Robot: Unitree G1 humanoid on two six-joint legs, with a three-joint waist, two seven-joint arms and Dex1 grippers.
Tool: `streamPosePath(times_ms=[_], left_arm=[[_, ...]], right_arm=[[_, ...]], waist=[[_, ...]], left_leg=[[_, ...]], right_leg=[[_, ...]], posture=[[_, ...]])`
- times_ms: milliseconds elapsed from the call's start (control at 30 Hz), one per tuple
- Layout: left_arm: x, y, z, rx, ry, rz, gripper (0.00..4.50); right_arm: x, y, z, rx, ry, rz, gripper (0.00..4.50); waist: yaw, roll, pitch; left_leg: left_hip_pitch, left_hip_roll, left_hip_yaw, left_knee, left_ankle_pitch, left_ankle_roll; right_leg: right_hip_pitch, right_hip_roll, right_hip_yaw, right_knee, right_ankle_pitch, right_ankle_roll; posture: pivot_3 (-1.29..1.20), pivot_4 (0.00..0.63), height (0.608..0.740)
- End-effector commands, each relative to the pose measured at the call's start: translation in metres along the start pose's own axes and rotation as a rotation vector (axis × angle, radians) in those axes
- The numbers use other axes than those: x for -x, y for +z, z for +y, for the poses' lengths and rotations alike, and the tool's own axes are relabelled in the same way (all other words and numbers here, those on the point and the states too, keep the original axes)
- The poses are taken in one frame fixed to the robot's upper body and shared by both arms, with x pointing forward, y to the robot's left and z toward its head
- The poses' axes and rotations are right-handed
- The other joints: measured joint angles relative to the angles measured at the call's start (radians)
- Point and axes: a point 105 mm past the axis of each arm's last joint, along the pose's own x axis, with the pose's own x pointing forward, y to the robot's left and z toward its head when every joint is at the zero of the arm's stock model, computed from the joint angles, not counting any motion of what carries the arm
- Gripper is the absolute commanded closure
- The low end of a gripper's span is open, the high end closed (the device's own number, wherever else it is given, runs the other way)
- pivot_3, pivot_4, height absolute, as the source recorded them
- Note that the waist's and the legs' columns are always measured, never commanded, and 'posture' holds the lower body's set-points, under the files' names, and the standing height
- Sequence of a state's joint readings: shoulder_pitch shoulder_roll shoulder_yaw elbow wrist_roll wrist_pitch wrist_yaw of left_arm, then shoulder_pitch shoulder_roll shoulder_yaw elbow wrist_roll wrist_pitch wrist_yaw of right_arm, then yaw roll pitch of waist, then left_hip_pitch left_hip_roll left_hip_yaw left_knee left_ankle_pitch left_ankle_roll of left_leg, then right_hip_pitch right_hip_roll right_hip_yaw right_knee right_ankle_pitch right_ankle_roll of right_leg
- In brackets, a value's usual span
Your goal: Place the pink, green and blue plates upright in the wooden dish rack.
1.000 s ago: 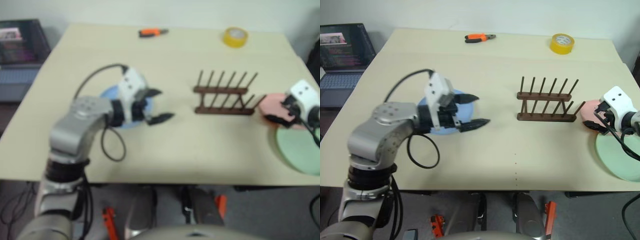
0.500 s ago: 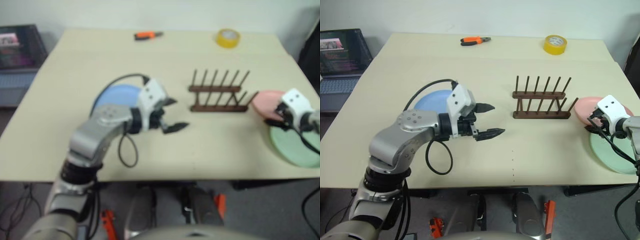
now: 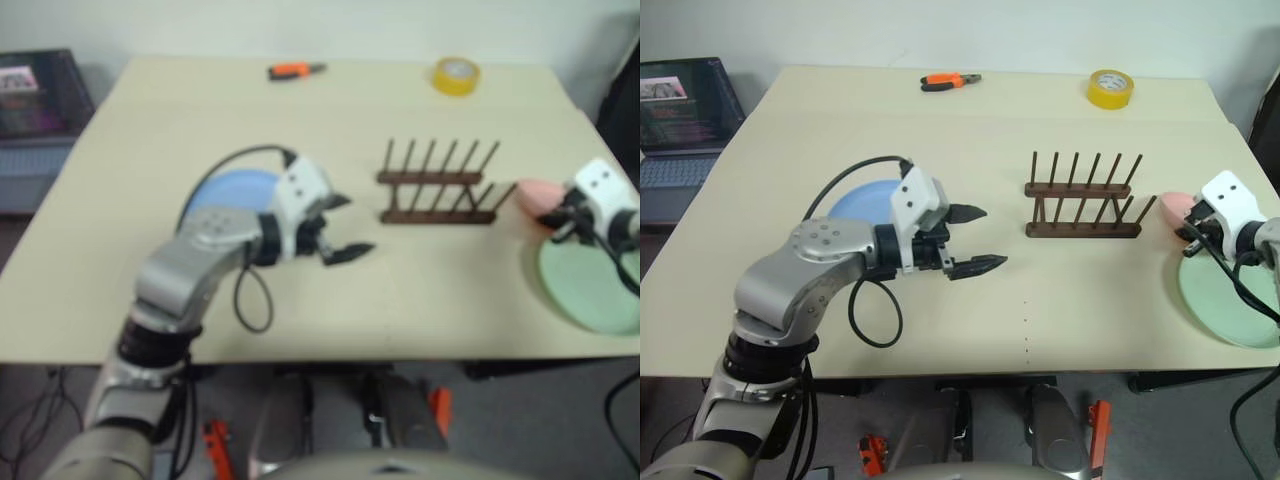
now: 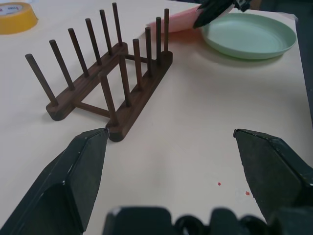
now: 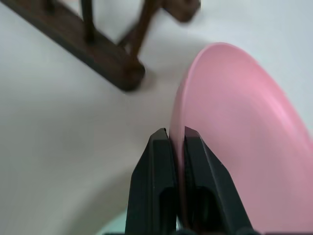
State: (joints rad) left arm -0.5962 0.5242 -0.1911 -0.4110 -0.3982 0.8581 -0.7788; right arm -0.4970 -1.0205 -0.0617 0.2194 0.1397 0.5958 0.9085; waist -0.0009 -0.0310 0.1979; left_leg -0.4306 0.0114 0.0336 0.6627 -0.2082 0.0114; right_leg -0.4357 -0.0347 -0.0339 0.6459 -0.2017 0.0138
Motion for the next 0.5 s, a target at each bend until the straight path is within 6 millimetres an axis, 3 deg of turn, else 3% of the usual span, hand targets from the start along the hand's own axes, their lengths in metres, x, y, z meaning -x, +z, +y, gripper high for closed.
streamPosePath(times_ms=[33, 233, 400, 500], left_arm=[[0.0, 0.012, 0.003, -0.048, -0.001, -0.038, 0.0], [-0.003, 0.015, 0.005, -0.064, -0.009, -0.051, 0.0], [0.001, 0.027, 0.001, -0.082, -0.061, -0.127, 0.0], [0.003, 0.032, -0.004, -0.093, -0.098, -0.162, 0.0]], right_arm=[[0.028, 0.033, -0.018, 0.027, -0.074, -0.111, 4.48], [0.054, 0.056, -0.029, 0.019, -0.137, -0.219, 4.48], [0.089, 0.122, -0.02, -0.079, -0.054, -0.624, 4.48], [0.103, 0.15, -0.023, -0.206, -0.002, -0.856, 4.48]], waist=[[0.002, 0.0, 0.0], [0.002, 0.0, 0.0], [-0.003, 0.0, 0.0], [-0.004, 0.0, 0.0]], left_leg=[[0.0, 0.0, 0.0, 0.0, 0.0, 0.0], [0.0, 0.0, 0.0, 0.0, 0.0, 0.0], [0.0, 0.0, 0.001, 0.0, 0.0, 0.0], [0.001, 0.002, 0.0, 0.0, 0.0, 0.0]], right_leg=[[0.0, 0.0, 0.0, 0.0, 0.0, 0.0], [0.0, -0.001, 0.0, -0.001, 0.0, 0.0], [0.0, 0.0, 0.001, 0.0, 0.0, 0.0], [0.0, 0.002, 0.0, 0.0, 0.001, -0.001]], posture=[[0.0, 0.15, 0.74], [0.0, 0.15, 0.74], [0.0, 0.15, 0.74], [0.0, 0.15, 0.74]])
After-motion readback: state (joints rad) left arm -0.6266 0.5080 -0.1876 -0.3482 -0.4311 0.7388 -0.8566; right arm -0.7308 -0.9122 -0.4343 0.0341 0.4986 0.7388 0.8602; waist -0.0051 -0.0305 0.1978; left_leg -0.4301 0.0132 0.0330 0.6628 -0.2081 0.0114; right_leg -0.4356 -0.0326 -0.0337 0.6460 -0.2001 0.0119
